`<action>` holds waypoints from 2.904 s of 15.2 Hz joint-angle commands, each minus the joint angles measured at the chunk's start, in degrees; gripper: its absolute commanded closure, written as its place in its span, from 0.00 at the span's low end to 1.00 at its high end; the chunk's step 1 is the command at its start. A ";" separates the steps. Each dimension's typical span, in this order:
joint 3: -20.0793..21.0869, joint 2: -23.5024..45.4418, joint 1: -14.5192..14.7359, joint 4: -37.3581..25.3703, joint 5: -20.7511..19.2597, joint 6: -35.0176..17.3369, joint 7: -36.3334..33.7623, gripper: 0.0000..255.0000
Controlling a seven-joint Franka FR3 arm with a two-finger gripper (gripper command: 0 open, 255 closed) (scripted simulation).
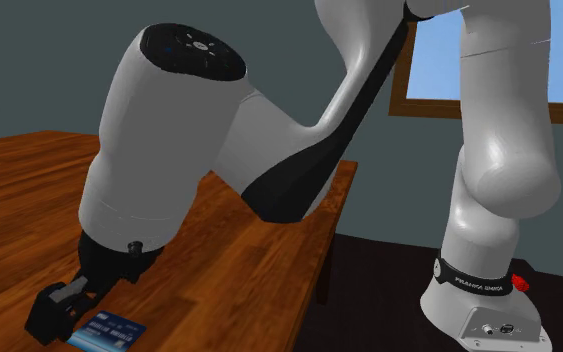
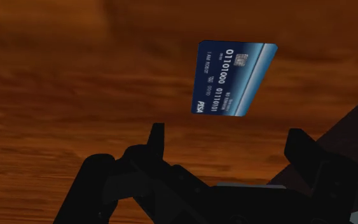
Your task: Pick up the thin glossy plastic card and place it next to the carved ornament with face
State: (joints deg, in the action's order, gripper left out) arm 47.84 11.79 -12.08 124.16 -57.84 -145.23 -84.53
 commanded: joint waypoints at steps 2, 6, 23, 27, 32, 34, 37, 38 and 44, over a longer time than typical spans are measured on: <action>-1.77 3.68 1.71 -2.10 -4.92 0.66 -3.02 0.00; -3.97 7.86 3.27 -4.21 -9.46 0.83 -5.39 0.00; -3.99 7.85 3.30 -4.20 -9.45 0.83 -5.40 1.00; -2.75 6.03 2.20 -4.15 -6.39 1.13 -2.84 1.00; -0.71 3.04 0.38 -4.27 -1.18 1.78 1.50 1.00; 0.06 1.86 -0.32 -4.40 0.94 2.10 3.26 1.00; 1.16 0.10 -1.33 -4.70 4.13 2.63 5.92 1.00; 1.51 -0.47 -1.65 -4.83 5.19 2.83 6.81 1.00; 2.74 -4.10 -4.44 -4.71 11.32 2.56 12.75 1.00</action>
State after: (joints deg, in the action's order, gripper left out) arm 50.62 8.42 -15.66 118.97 -47.53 -141.99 -73.05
